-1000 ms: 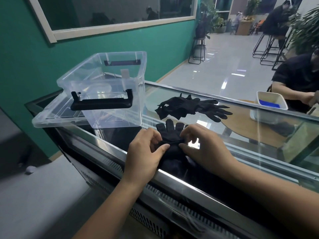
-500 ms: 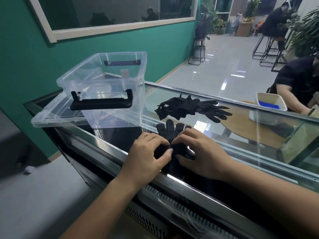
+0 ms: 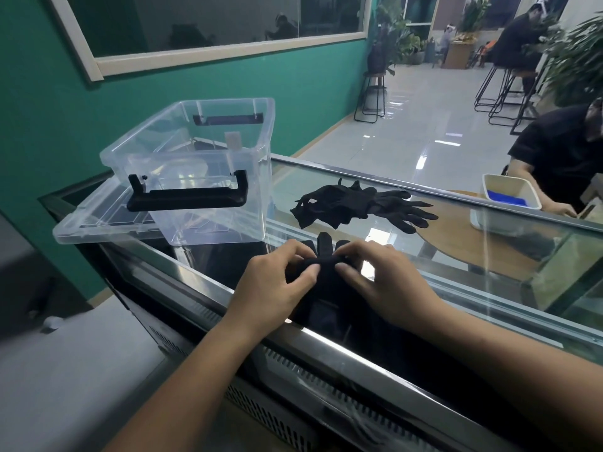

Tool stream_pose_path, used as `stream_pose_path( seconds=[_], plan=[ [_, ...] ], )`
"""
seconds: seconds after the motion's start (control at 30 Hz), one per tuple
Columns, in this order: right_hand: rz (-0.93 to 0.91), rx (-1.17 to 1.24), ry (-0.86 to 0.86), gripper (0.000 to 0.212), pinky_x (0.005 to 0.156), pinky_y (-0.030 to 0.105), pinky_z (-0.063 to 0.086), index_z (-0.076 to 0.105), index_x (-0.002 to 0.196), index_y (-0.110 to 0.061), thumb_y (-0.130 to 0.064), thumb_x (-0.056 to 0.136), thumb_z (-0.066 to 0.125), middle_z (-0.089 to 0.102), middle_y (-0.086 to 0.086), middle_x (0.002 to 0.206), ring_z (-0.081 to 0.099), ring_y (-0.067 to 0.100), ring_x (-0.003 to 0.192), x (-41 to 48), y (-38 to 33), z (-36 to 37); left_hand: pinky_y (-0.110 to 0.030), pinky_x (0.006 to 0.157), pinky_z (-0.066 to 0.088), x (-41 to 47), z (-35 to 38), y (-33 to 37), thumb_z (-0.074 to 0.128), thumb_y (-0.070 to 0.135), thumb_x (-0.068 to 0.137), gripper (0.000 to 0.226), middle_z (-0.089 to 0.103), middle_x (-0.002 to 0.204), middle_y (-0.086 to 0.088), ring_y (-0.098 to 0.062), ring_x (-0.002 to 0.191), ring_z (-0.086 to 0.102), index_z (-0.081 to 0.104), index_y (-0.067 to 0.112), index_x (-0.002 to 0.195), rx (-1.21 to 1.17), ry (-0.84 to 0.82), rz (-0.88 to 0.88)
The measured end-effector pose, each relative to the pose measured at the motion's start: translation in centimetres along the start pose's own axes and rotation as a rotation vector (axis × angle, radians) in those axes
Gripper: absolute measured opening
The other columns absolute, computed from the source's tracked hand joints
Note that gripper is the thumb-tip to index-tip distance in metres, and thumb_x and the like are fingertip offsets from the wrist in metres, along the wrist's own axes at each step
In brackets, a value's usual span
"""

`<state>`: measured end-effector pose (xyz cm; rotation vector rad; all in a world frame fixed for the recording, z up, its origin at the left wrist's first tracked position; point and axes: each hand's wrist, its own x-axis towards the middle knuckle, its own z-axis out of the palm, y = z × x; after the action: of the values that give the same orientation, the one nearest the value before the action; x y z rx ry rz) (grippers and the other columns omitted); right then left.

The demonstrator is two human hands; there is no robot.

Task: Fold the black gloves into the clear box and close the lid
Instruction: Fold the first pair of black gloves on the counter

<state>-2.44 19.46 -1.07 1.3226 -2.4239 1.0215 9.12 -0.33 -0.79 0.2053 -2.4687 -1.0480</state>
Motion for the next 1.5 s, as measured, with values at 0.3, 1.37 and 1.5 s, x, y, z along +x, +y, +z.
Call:
stream_pose_path(
  seconds=[0.3,1.37,1.5],
  plan=[
    [0.176,0.054,-0.001,0.009,0.074,0.004,0.04,0.07,0.099,-0.027,-0.03,0.095,0.077,0.068,-0.015,0.083,0.062,-0.006,0.09,0.4,0.1,0.2,-0.039,0.082,0.061,1.0,0.5,-0.7,0.076,0.043,0.096,0.011,0.075,0.085,0.012,-0.004,0.085,0.071,0.07,0.034,0.094,-0.009,0.043,-0.129],
    [-0.032,-0.099,-0.025,0.026,0.089,0.021,0.036,0.062,0.115,-0.023,-0.014,0.092,0.066,0.057,-0.015,0.104,0.045,0.004,0.097,-0.3,-0.8,0.1,-0.031,0.092,0.049,-0.7,0.8,-0.4,0.079,0.026,0.089,0.022,0.073,0.099,0.025,0.016,0.099,0.059,0.072,0.033,0.108,0.126,0.181,0.121],
    [-0.026,-0.021,-0.041,0.025,0.09,0.003,0.032,0.062,0.125,-0.025,-0.02,0.101,0.064,0.058,-0.02,0.104,0.045,-0.008,0.094,-0.5,-1.1,-0.2,-0.033,0.09,0.053,-0.7,0.5,-0.3,0.074,0.034,0.093,0.016,0.074,0.097,0.027,0.011,0.099,0.063,0.07,0.037,0.108,0.023,0.206,0.032]
  ],
)
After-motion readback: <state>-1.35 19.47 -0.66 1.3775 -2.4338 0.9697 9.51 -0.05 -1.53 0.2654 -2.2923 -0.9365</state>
